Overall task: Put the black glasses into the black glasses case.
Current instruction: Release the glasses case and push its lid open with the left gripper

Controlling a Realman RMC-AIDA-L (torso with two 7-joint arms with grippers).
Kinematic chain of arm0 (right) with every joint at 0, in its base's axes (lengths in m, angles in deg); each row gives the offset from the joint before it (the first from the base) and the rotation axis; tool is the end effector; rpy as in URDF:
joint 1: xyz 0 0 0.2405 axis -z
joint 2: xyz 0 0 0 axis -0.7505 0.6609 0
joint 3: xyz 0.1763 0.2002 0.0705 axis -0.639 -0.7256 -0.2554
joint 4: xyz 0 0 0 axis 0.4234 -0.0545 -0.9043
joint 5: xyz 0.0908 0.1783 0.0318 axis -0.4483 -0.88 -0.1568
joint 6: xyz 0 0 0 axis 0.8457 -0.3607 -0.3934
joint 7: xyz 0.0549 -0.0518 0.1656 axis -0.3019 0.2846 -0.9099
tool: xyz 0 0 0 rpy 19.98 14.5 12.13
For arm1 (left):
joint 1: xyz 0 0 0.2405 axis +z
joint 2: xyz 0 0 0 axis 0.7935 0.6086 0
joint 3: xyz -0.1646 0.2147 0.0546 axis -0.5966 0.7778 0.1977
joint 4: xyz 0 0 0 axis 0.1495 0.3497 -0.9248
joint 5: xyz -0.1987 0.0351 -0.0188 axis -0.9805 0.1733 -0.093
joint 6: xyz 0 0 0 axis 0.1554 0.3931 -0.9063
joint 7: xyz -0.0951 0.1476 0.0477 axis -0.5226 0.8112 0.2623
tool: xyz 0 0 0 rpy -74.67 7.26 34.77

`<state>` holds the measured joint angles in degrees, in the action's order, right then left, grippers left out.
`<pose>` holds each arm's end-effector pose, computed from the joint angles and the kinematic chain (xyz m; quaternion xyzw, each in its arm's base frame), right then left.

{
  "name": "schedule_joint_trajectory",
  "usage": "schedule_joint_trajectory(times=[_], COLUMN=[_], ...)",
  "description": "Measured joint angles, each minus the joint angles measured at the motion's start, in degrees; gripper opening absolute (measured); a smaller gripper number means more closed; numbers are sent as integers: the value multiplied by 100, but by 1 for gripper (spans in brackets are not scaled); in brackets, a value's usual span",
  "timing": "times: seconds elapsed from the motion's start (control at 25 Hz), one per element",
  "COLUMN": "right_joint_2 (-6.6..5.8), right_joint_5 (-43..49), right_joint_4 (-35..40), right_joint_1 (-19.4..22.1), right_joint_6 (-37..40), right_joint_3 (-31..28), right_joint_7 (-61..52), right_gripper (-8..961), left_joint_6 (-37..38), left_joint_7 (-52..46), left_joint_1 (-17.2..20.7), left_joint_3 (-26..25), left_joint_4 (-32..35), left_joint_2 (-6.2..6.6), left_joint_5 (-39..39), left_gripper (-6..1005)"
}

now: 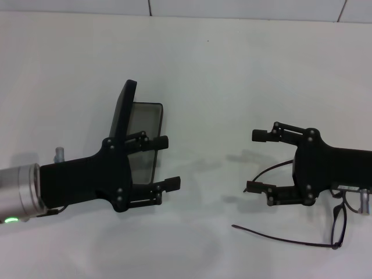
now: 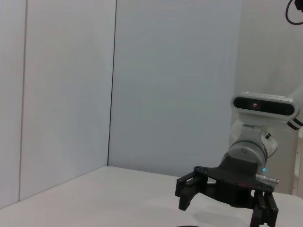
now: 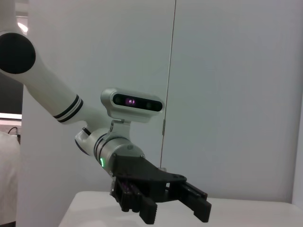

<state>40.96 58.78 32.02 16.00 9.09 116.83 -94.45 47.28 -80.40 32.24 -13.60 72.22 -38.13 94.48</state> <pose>0.2306 0.3042 -0.0680 -0.9353 -0.0356 0.3365 0.1038 -0.2631 0.2681 -0.0542 -0.9270 -0.0868 -0.3487 0.1071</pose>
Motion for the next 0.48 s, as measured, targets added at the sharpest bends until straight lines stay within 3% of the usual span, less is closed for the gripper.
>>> schedule_joint_trajectory(times=[0.48], right_joint_2=[3], right_joint_5=[0], right_joint_4=[-29], right_joint_1=[28], right_joint_6=[6], right_joint_3=[0], right_joint_7=[5], right_gripper=[843], left_joint_6=[0], left_joint_7=[-30], left_joint_1=[70], left_joint_3=[-104], left_joint_4=[-15], left_joint_2=[1], left_joint_5=[-2], left_gripper=[766])
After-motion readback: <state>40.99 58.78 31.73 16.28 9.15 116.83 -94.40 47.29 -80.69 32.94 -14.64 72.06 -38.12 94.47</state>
